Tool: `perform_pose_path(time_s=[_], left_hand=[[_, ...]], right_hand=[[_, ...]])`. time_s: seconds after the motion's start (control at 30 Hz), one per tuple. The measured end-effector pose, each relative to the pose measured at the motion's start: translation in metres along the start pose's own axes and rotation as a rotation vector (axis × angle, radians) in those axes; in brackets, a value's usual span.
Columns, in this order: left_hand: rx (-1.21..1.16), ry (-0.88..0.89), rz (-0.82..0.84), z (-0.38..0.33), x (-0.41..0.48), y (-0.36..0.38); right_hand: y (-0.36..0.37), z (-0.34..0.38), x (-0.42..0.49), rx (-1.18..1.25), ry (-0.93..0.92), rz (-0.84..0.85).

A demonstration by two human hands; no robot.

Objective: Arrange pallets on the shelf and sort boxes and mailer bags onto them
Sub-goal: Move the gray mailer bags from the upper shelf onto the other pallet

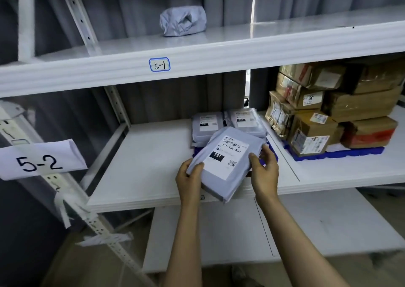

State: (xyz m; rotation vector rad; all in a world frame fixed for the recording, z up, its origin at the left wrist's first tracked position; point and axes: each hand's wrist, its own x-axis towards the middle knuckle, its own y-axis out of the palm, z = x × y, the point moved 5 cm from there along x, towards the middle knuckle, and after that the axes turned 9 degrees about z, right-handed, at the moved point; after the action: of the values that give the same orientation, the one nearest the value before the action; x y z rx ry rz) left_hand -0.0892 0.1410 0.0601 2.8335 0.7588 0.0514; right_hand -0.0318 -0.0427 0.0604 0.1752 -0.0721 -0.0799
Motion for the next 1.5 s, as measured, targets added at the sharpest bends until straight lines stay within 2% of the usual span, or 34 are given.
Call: perform_pose_path(time_s=[0.17, 0.43, 0.6, 0.73, 0.87, 1.1, 1.27, 1.33, 1.5], left_hand=[[-0.048, -0.055, 0.089, 0.004, 0.007, 0.020], [-0.113, 0.031, -0.028, 0.009, 0.030, 0.053], [-0.079, 0.082, -0.025, 0.010, 0.054, 0.090], [-0.043, 0.071, 0.011, 0.017, 0.080, 0.119], [0.109, 0.072, 0.112, 0.026, 0.108, 0.144], [0.380, 0.122, 0.269, 0.037, 0.150, 0.168], [0.829, 0.174, 0.274, 0.040, 0.170, 0.172], [0.939, 0.191, 0.274, 0.041, 0.171, 0.172], [0.825, 0.163, 0.314, 0.044, 0.170, 0.177]], right_hand=[[0.001, 0.001, 0.012, -0.018, -0.022, 0.093], [0.010, -0.002, 0.035, -0.176, -0.040, 0.256], [0.000, -0.004, 0.059, -0.185, -0.040, 0.181], [-0.013, 0.000, 0.088, -0.299, -0.070, 0.079], [-0.019, 0.006, 0.127, -0.342, -0.088, -0.027], [-0.019, 0.013, 0.185, -0.493, -0.097, -0.040], [-0.016, -0.002, 0.203, -0.654, -0.060, 0.015], [-0.016, -0.008, 0.203, -0.708, -0.044, 0.029], [-0.016, -0.010, 0.202, -0.733, -0.047, 0.033]])
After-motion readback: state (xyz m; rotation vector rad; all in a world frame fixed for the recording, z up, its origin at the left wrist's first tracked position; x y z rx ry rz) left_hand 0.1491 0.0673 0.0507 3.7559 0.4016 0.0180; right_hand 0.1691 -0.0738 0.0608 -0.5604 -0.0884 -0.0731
